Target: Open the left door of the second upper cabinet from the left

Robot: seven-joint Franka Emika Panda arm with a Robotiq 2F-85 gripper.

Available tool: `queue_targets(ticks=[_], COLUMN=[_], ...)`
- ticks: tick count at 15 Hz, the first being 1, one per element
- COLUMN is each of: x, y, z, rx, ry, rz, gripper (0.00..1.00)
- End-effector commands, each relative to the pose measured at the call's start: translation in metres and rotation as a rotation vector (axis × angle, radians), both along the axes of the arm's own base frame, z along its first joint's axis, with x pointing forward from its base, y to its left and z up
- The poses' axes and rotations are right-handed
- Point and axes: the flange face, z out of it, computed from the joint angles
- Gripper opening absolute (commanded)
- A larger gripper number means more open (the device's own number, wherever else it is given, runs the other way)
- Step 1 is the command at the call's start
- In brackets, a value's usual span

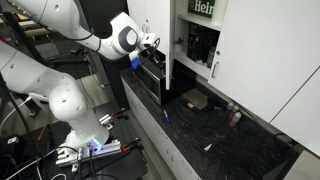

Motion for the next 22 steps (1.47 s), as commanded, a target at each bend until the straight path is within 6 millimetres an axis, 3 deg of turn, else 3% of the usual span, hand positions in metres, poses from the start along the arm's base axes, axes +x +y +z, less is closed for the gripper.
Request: queue_targets(ticks=[1,4,5,7,15,22], x=[-0.015,-0.016,-0.016,-0.016,-0.021,-0.032], y=[0.001,0.012,0.016,0.018,0.012,0.0], z=[0.014,0.017,0.017,0.022,0.057,0.07], rx=[-0.107,-0.1,-0.078,-0.089,-0.069,0.063], ry=[0.054,0.086,0.108,0.137,0.261,0.434], rz=[0.038,0.044,0.055,0.094,0.223,0.295], gripper=[0.03,0.03,0.35,0.41,0.98,1.0])
